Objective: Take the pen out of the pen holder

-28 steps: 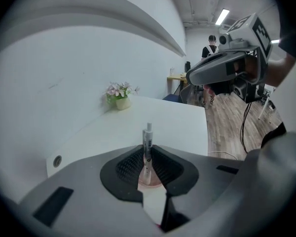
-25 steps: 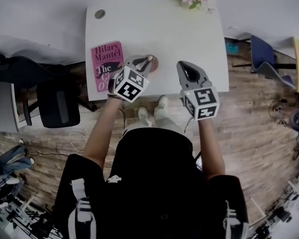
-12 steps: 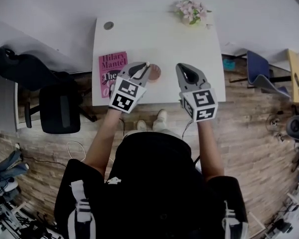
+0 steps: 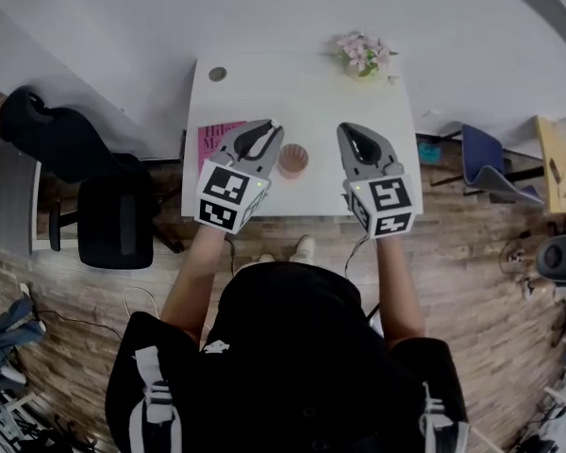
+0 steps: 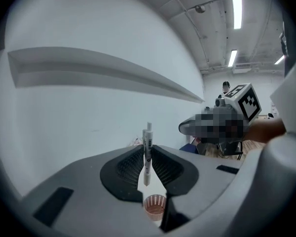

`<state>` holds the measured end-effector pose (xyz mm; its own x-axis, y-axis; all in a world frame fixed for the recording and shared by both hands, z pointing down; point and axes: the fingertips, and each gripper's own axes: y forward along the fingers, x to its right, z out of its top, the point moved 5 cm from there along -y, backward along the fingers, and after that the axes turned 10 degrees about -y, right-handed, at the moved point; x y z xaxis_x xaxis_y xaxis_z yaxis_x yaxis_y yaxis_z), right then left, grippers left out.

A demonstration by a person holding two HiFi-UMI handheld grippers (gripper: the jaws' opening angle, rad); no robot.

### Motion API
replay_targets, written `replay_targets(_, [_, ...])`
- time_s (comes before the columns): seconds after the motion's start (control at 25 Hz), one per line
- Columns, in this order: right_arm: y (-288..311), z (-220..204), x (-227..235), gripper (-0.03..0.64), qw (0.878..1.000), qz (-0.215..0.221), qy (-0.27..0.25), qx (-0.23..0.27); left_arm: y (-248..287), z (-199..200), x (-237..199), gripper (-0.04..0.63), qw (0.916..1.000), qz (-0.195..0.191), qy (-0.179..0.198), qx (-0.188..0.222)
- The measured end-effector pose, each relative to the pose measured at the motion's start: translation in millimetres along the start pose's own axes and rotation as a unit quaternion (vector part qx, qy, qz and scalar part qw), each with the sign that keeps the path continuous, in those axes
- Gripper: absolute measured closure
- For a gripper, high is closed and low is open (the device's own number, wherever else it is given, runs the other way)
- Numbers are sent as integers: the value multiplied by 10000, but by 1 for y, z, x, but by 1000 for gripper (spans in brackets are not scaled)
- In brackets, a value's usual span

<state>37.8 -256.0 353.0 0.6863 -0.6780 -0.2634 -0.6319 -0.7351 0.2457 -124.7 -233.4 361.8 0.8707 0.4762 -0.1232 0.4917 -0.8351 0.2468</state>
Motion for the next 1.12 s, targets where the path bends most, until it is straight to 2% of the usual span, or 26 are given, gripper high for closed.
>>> replay_targets(0.4, [-9,49,-1,581,9979,-206,-254,563,-29,51,0,531,9977,172,219,626])
replay_targets(0.88, [-18,68,1,583,9959,-266,-331,802,-59,69,3,531,9942,308,308,988])
replay_targets(1.12, [-20,69,-3,583,9961,-292,-305,778,-65,70,4,531,9938,289,213,1048])
